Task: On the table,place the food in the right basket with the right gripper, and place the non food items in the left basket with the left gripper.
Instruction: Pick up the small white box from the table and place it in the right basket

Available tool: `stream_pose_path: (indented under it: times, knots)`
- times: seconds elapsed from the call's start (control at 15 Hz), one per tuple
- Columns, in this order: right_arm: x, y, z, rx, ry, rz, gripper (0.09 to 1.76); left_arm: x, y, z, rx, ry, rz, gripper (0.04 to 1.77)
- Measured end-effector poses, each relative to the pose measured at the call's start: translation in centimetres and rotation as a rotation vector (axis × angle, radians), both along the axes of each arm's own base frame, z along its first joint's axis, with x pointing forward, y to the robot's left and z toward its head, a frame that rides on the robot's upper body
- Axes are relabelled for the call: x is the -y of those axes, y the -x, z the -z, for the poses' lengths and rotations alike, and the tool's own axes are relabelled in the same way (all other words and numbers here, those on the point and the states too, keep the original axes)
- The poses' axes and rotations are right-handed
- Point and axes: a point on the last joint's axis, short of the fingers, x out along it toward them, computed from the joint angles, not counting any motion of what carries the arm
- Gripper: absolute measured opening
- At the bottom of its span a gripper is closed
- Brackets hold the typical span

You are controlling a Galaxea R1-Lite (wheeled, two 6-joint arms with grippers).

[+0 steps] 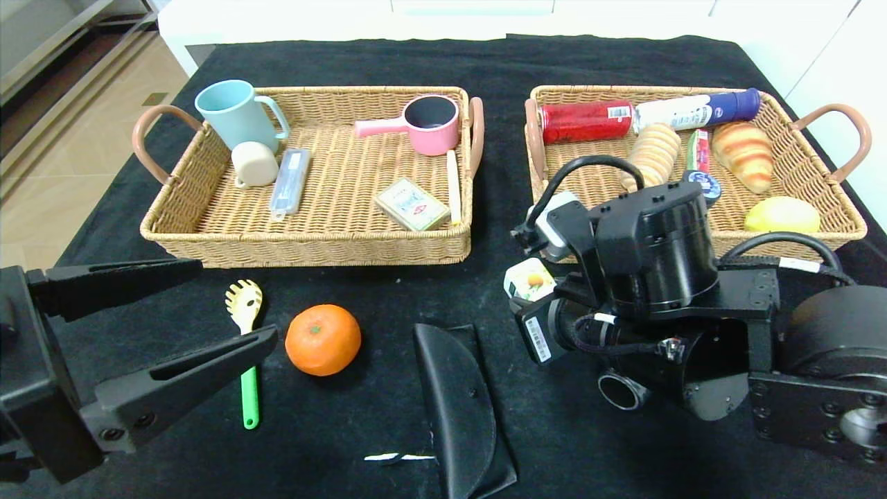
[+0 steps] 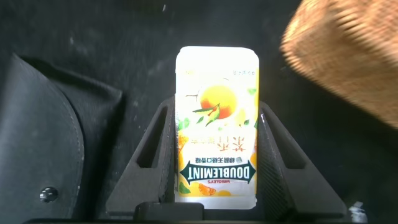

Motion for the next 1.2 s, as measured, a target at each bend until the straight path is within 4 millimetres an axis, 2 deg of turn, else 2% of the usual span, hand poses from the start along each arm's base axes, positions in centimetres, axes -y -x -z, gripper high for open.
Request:
stream_pose_path:
  times: [0.33, 0.53, 0.93, 1.2]
  knots:
    - [1.3, 1.3, -3.2, 0.070, -0.077, 0.004, 0.81, 0.0, 0.0, 0.0, -0.002, -0.001, 0.000, 1.72]
    - [2.2, 1.2, -4.6, 0.117, -0.131, 0.027, 0.81, 0.0, 0.0, 0.0, -0.001, -0.001, 0.000, 1.72]
    - [3.8, -1.1, -7.1, 0.245, -0.255, 0.114, 0.81, 0.0, 0.0, 0.0, 0.003, 0.000, 0.000, 1.72]
    - [4.7, -2.8, -7.2, 0.285, -0.293, 0.180, 0.81, 0.0, 0.0, 0.0, 0.007, -0.005, 0.000, 1.72]
